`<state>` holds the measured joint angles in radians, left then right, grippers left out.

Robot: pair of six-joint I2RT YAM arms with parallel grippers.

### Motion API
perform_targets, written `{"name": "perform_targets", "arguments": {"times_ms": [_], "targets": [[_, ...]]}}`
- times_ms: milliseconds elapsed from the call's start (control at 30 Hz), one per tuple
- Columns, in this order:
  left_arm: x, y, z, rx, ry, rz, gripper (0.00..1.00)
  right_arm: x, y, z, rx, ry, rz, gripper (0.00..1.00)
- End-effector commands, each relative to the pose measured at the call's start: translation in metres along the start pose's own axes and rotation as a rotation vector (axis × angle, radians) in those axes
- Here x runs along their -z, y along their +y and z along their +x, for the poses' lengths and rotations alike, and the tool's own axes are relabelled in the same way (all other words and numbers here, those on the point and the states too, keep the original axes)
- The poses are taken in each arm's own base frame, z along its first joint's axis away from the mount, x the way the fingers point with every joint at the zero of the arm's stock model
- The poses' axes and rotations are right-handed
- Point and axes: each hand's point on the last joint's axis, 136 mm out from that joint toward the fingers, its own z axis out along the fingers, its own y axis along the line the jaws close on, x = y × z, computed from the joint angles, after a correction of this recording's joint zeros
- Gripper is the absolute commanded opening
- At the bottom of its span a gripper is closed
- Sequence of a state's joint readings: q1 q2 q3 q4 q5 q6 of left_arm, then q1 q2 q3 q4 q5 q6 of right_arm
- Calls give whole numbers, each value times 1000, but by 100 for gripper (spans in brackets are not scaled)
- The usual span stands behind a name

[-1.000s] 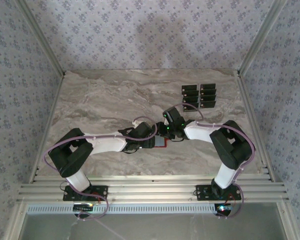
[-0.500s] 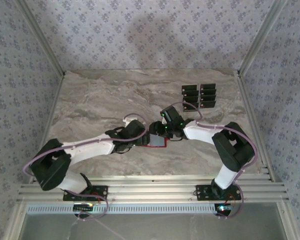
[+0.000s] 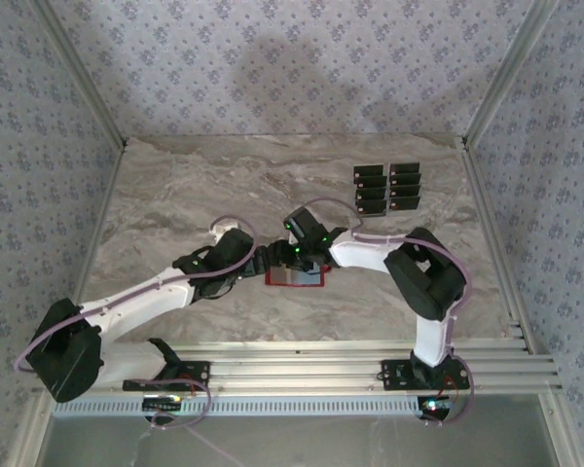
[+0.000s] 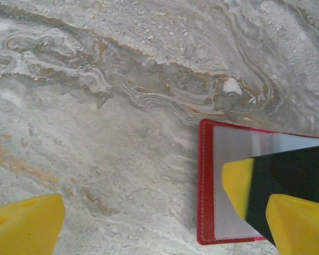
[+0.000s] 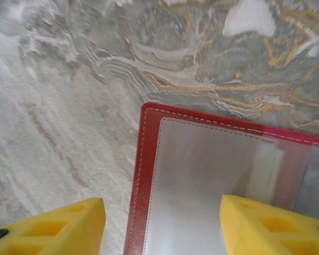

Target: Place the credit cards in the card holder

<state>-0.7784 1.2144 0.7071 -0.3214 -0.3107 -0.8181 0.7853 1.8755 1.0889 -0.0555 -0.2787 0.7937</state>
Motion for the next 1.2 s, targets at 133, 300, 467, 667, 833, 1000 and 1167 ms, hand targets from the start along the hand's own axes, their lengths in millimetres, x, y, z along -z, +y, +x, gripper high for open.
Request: {"name": "perform_targets", "arguments": {"times_ms": [133,300,467,667,833,1000,1167], "targets": [[4,12,2,31,15,-23,98,-12,-7,8,-18,48,44,61],[6,10,-1,33,25,-16,98,4,10,-3,-1,21,16,62],[7,9,-3,31,56,-1,98,35,27,-14,30,-21,10,62],[8,1,-11,-5,83,14,100,84,30,-39,40,-110,38,63],[4,-12,-16,-24,107,49,100,127,-12,-61,-35,-165,120,63],[-7,-29,-23,-61,135,61,100,181,-79,-93,-150,-261,232,63],[-19,-45,-32,-78,152,71,100,226,-151,-113,-296,-325,380,63]]}}
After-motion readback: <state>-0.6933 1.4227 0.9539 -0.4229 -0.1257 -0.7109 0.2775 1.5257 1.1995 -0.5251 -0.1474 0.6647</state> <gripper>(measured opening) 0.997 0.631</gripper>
